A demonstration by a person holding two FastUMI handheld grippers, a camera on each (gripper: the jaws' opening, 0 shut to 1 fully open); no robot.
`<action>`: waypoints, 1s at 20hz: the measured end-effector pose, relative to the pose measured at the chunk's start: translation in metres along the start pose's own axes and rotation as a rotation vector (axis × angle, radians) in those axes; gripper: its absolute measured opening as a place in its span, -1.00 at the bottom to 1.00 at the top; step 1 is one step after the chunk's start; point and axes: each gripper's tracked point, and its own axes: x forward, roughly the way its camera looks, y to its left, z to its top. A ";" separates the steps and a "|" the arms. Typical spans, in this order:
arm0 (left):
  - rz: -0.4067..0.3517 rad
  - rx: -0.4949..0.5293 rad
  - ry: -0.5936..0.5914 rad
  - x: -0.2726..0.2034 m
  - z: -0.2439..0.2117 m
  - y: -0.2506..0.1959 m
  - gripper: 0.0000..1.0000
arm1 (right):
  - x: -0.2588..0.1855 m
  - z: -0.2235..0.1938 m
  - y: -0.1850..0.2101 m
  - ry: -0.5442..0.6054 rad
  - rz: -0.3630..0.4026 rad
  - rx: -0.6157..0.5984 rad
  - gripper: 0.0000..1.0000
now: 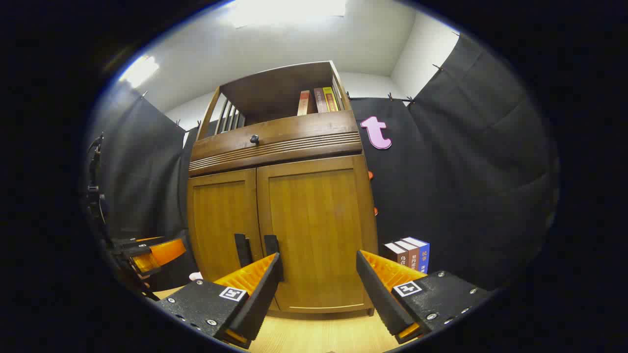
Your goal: Open the right door of the double-door shoe cabinet with the right hand, and open the left door with the left hand.
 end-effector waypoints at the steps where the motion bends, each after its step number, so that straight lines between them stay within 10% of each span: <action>1: 0.014 0.002 -0.011 -0.002 0.004 0.003 0.86 | 0.000 -0.002 0.005 0.002 0.014 0.009 1.00; 20: 0.082 -0.002 -0.017 -0.015 0.018 0.024 0.86 | -0.004 0.006 0.008 0.001 0.018 0.011 0.87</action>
